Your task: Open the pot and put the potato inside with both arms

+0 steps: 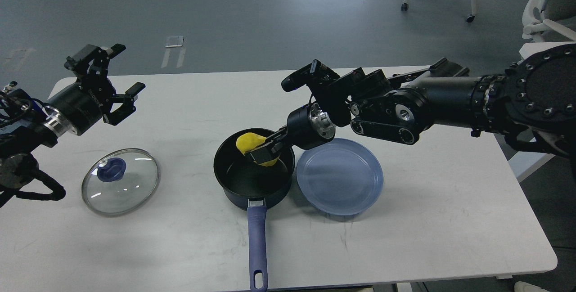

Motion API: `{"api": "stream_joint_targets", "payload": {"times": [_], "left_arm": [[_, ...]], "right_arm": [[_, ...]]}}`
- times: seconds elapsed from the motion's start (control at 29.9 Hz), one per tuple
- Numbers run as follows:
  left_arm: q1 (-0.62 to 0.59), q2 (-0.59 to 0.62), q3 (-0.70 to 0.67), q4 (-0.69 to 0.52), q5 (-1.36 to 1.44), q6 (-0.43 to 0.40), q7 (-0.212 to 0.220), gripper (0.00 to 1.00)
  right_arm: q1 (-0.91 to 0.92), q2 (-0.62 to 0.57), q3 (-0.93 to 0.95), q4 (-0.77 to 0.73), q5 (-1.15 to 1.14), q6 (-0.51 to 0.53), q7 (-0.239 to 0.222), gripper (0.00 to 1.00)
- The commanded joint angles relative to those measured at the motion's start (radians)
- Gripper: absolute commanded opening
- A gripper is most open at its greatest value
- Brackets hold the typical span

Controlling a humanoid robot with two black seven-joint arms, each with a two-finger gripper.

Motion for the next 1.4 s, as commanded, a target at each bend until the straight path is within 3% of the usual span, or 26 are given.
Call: {"api": "stream_joint_targets", "payload": {"times": [0.0, 0.13, 0.37, 0.67, 0.87, 1.1, 1.37], "left_arm": [[0.0, 0.0, 0.0, 0.001, 0.0, 0.0, 0.0, 0.98], [0.0, -0.002, 0.0, 0.0, 0.0, 0.0, 0.0, 0.98], [0.0, -0.008, 0.0, 0.001, 0.0, 0.0, 0.0, 0.98], [0.0, -0.017, 0.0, 0.001, 0.002, 0.0, 0.0, 0.98], [0.002, -0.017, 0.0, 0.001, 0.002, 0.0, 0.0, 0.98], [0.023, -0.043, 0.0, 0.001, 0.002, 0.0, 0.0, 0.98], [0.037, -0.081, -0.006, 0.001, -0.006, 0.0, 0.0, 0.98]], "right_arm": [[0.002, 0.0, 0.005, -0.003, 0.003, 0.0, 0.0, 0.94], [0.012, 0.0, 0.018, -0.006, 0.031, 0.0, 0.0, 0.95], [0.005, -0.17, 0.156, -0.005, 0.095, 0.008, 0.0, 0.95], [-0.182, -0.365, 0.32, -0.06, 0.498, 0.011, 0.0, 0.95], [-0.42, -0.417, 0.555, -0.127, 0.727, 0.014, 0.0, 0.95], [-0.615, -0.397, 0.776, -0.201, 0.821, 0.014, 0.0, 1.0], [-0.722, -0.387, 0.844, -0.206, 0.822, 0.009, 0.0, 1.0]]}}
